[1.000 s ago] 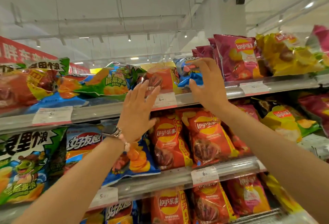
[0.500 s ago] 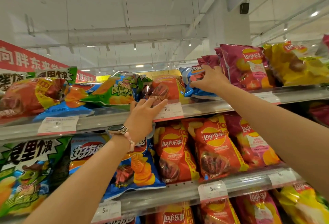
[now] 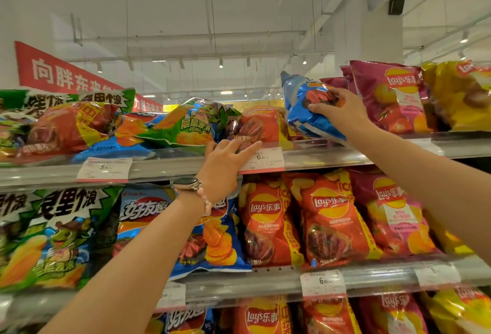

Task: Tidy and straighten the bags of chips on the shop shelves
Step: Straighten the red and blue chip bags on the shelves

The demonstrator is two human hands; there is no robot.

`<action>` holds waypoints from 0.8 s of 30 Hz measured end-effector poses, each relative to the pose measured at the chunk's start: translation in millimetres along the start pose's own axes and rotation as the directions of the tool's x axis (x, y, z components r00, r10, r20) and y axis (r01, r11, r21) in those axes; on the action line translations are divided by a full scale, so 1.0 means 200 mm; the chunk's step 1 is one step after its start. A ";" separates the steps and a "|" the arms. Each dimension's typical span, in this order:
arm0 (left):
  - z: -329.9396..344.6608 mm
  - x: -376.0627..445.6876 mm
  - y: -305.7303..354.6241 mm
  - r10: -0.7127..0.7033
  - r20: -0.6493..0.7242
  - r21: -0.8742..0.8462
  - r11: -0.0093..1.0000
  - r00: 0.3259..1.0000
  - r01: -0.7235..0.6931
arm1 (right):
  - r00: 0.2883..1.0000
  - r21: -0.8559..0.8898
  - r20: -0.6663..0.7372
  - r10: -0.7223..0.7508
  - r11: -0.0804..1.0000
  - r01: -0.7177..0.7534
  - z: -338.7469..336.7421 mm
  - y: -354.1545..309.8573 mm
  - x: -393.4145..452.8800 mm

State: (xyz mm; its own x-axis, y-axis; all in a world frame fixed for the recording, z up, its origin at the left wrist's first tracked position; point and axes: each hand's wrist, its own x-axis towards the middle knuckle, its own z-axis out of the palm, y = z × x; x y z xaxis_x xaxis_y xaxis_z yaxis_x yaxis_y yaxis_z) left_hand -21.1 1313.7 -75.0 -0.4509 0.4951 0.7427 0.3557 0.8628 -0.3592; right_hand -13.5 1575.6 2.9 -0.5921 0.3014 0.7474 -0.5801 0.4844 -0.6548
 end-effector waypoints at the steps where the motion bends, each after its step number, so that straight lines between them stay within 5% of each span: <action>1: -0.01 0.00 0.00 0.012 0.011 -0.014 1.000 1.000 -0.012 | 1.000 0.040 -0.008 -0.005 0.999 0.005 0.00 -0.02 -0.01; 6: -0.16 -0.03 -0.07 0.022 0.017 -0.377 0.926 1.000 -0.014 | 1.000 0.146 0.003 -0.022 0.989 0.021 -0.01 -0.12 -0.03; 11: -0.26 0.03 -0.24 -0.282 -0.247 -0.159 0.955 0.927 0.249 | 0.997 0.187 0.039 -0.074 0.980 0.065 0.05 -0.21 -0.08; 15: -0.28 0.05 -0.43 -0.487 0.039 -0.223 0.847 0.873 0.482 | 0.992 0.190 0.064 -0.110 0.977 0.097 0.12 -0.23 -0.13; 18: -0.27 0.04 -0.54 -0.480 0.211 -0.340 0.781 0.851 0.525 | 0.989 0.207 0.070 -0.131 0.972 0.114 0.17 -0.24 -0.17; 24: -0.23 0.01 -0.61 -0.450 0.221 -0.572 0.659 0.865 0.489 | 0.983 0.228 0.050 -0.178 0.960 0.163 0.28 -0.28 -0.23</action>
State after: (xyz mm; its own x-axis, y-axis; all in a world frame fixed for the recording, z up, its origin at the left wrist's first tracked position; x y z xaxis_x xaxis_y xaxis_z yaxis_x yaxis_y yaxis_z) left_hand -28.8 1204.5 -3.4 -0.7311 0.0624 0.6794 0.4819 0.7521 0.4495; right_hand 15.6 1487.6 -1.0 -0.5062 0.1690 0.8457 -0.7809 0.3263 -0.5326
